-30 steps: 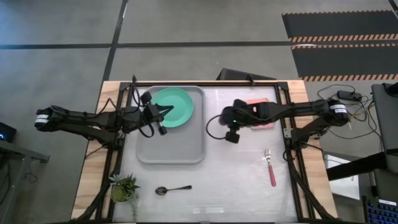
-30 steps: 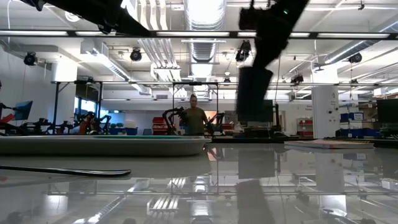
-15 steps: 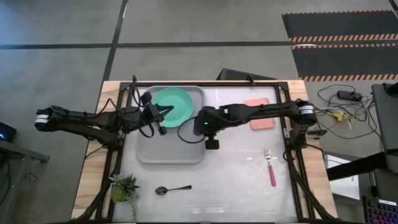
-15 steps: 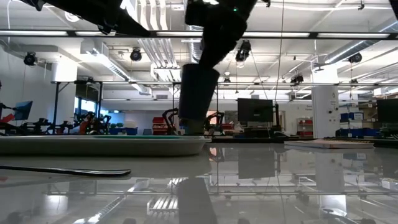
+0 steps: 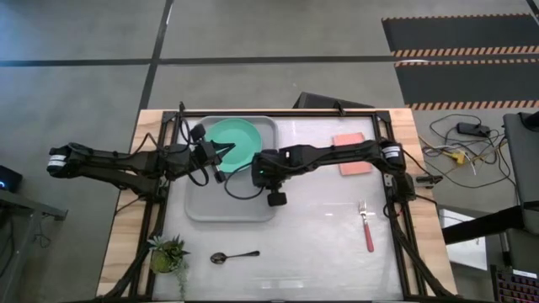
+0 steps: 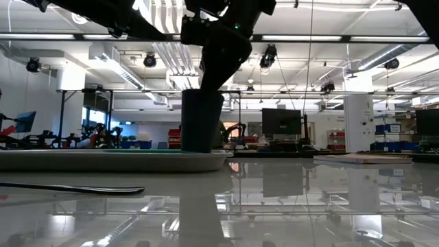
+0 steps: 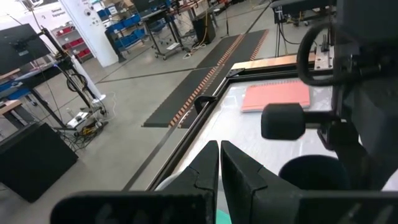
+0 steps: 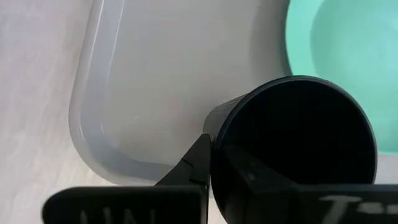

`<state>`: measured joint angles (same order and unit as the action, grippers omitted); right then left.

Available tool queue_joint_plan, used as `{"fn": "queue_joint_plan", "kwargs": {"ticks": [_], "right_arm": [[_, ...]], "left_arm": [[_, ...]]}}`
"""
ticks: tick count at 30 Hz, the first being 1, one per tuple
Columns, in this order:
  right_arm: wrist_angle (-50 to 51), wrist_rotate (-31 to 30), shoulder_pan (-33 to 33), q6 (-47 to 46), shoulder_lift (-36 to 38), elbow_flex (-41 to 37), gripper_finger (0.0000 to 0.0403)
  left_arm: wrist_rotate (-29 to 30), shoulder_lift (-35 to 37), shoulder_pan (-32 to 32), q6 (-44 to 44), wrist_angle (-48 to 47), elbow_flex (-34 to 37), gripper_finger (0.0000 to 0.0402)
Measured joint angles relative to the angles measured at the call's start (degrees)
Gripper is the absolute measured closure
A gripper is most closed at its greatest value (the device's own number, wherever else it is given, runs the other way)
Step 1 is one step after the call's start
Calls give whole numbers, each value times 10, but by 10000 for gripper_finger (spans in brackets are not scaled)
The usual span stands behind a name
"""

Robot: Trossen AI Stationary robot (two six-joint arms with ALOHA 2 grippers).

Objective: Pick and place plate/cup/fork/spoon on tray
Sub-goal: Put the black cup on the bottom side of the light green plate on the gray serving tray

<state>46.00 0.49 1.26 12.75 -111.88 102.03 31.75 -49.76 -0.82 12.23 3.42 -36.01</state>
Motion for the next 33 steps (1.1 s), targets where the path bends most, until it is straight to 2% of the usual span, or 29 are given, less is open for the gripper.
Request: {"fn": "queue_joint_plan", "kwargs": {"ticks": [13,26,33], "right_arm": [[-17,0,0,-2,-17,0,386],[-27,-5,0,-13,0,-1,276],[24,-5,-18,-43,60,-3,253]], "left_arm": [[0,0,0,0,0,0,402],[0,0,0,-1,0,0,402],[0,0,-1,-29,1,0,402]]}}
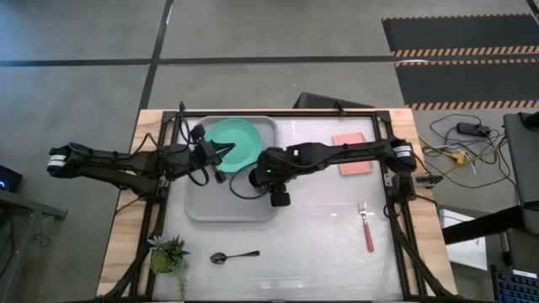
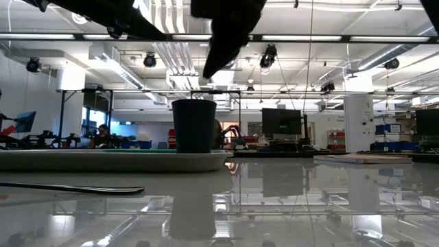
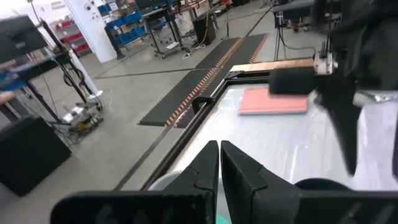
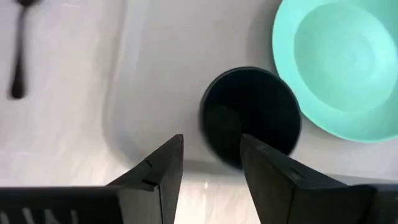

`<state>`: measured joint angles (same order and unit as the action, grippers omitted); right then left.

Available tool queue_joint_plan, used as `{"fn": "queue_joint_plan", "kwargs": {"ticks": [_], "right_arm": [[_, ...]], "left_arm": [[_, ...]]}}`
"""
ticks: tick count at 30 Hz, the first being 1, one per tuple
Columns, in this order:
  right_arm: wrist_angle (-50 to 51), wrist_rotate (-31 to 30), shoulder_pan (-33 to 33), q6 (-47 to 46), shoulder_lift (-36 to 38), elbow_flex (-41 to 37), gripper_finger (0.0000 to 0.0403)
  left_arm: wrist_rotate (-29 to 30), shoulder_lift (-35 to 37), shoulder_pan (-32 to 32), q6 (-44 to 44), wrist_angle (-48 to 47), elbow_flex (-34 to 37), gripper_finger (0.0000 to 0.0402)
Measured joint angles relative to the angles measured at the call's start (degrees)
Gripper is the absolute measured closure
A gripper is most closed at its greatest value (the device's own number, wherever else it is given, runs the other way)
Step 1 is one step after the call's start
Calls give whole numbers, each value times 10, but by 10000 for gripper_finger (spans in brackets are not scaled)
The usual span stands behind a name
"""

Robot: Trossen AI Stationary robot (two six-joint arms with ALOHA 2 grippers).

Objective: Pick and place plate/cup/fork/spoon on tray
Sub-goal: Put the black cup on the bottom side of the light green plate on the gray serving tray

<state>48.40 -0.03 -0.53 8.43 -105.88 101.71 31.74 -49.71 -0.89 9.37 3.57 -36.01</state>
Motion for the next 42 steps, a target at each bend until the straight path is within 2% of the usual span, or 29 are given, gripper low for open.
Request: {"fn": "queue_joint_plan", "kwargs": {"ticks": [3,7,11,18,22,26,35,42], "right_arm": [[5,0,-16,-11,38,-19,256],[-33,0,-41,-25,100,-83,265],[-147,0,-67,-35,176,-196,273],[-398,1,-90,-33,297,-413,277],[-486,0,-90,-33,359,-510,276],[-552,0,-90,-34,414,-588,276],[-591,0,-90,-33,516,-672,275],[-589,0,-90,-10,570,-704,275]], "left_arm": [[-4,0,0,-24,0,0,402],[-63,0,-1,-32,3,0,402],[-116,-5,-1,-70,23,0,402],[-127,-49,-30,-107,62,0,402],[-127,-92,-56,-108,107,-6,402],[-127,-131,-75,-149,99,-33,402],[-127,-229,-83,-240,-125,-156,402],[-195,-305,-83,-240,-269,-266,402]]}}
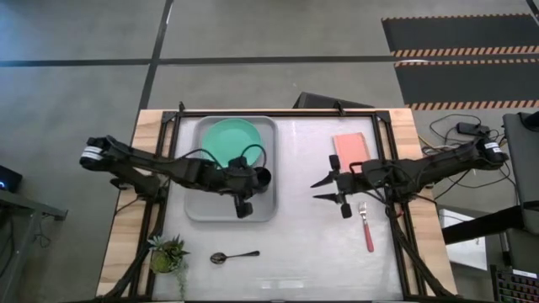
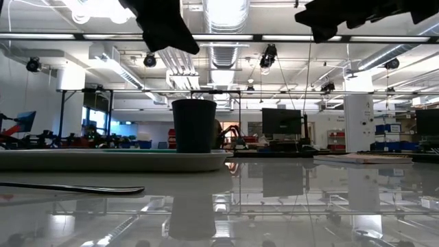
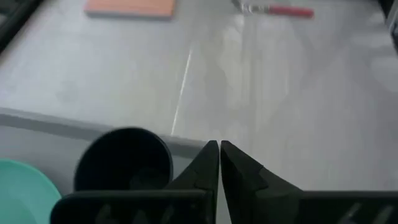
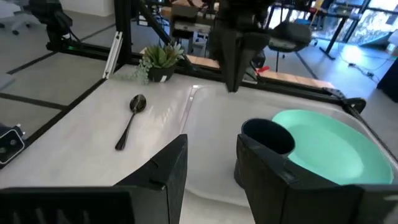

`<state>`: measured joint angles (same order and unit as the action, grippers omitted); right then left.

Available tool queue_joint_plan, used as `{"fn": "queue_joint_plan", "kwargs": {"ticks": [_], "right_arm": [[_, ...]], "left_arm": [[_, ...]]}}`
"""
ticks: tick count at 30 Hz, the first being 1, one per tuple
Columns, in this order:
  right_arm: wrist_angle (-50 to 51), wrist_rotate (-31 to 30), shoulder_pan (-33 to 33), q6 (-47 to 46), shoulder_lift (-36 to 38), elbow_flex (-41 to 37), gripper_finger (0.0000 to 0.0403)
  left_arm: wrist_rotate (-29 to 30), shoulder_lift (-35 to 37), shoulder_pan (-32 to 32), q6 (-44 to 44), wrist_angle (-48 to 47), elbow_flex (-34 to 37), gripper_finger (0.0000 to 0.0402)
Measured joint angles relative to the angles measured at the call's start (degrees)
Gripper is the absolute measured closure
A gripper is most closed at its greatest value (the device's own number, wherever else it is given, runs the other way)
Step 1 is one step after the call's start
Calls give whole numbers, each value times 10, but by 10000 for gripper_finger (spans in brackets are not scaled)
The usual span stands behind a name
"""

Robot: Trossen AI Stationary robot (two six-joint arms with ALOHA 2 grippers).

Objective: Pick and place plate/cup/fork/spoon on tray
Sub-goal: Put the black cup on the bottom side of the light green plate on the gray serving tray

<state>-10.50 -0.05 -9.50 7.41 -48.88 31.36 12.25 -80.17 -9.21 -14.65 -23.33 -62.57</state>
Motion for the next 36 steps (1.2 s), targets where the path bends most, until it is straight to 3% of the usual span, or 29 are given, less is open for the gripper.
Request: {"fn": "queue_joint_plan", "kwargs": {"ticks": [8,21,27,36], "right_arm": [[-1,0,0,12,32,-30,275],[-3,0,0,22,23,-37,275],[-3,0,0,12,22,-37,275],[-5,0,0,10,19,-37,275]], "left_arm": [[-23,-15,1,-1,-56,-31,389],[2,-94,15,34,-17,-27,243],[2,-123,24,48,-10,-28,236],[15,-100,25,46,-25,-27,236]]}}
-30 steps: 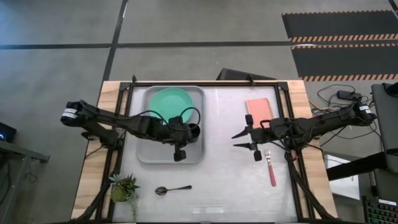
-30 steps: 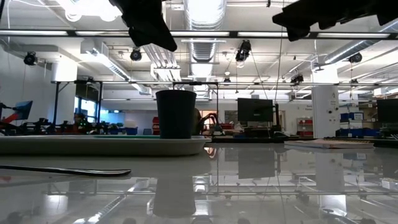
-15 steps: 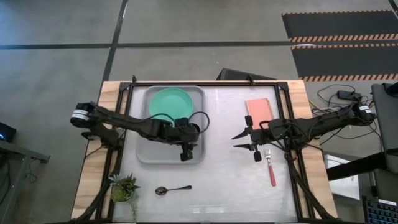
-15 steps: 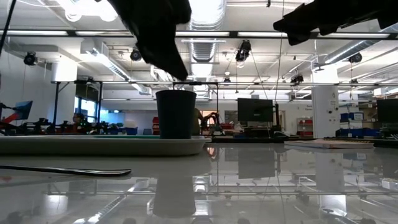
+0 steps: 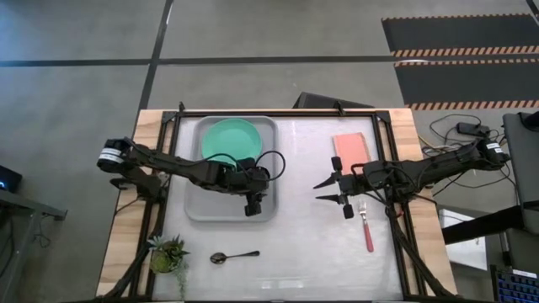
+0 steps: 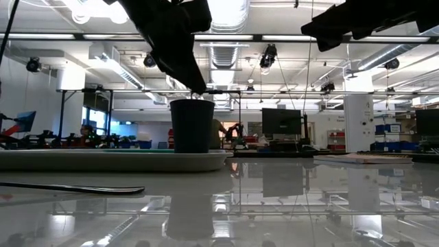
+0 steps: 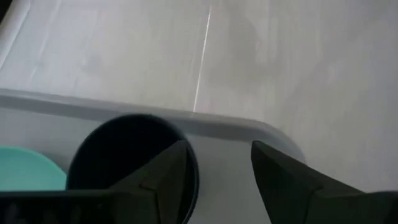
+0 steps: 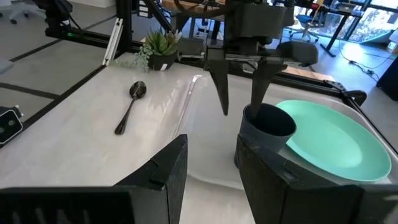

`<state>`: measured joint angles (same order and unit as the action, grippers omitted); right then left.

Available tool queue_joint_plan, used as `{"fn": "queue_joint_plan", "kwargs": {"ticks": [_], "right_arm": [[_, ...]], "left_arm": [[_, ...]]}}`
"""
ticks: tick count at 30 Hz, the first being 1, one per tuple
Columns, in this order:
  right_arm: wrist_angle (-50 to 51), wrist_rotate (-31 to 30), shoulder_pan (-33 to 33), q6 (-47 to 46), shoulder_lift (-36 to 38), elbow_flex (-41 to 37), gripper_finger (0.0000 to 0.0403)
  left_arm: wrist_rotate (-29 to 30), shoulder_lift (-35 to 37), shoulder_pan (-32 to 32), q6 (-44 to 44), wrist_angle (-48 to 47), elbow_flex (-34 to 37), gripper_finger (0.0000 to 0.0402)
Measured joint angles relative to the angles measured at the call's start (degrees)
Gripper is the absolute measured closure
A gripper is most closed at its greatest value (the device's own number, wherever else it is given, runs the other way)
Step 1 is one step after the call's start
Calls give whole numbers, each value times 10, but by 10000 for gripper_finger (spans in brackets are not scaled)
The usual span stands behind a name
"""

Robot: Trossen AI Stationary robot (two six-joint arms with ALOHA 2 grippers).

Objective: Pick and place plate/cup/fork/spoon on tray
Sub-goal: Put the black cup on the bottom side of the light green plate on the gray serving tray

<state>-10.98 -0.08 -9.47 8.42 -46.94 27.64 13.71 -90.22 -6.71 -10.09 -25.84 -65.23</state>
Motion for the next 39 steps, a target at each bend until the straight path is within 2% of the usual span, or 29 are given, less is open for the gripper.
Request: {"fn": "queue_joint_plan", "kwargs": {"ticks": [11,15,22,26,33,35,39], "right_arm": [[0,0,0,-10,0,0,275],[0,0,0,-11,0,0,275],[0,0,0,-15,0,0,275],[0,0,0,-19,0,0,275],[2,0,0,-25,0,0,275],[3,0,0,-25,0,0,275],[3,0,0,-25,0,0,275]], "left_arm": [[3,0,13,-16,-18,37,245],[2,0,12,-14,-17,37,286],[2,0,12,-15,-26,36,389],[1,10,10,-33,-70,26,396],[17,75,-9,-131,-201,37,401],[32,98,-18,-176,-241,46,401],[25,153,-29,-285,-290,78,401]]}}
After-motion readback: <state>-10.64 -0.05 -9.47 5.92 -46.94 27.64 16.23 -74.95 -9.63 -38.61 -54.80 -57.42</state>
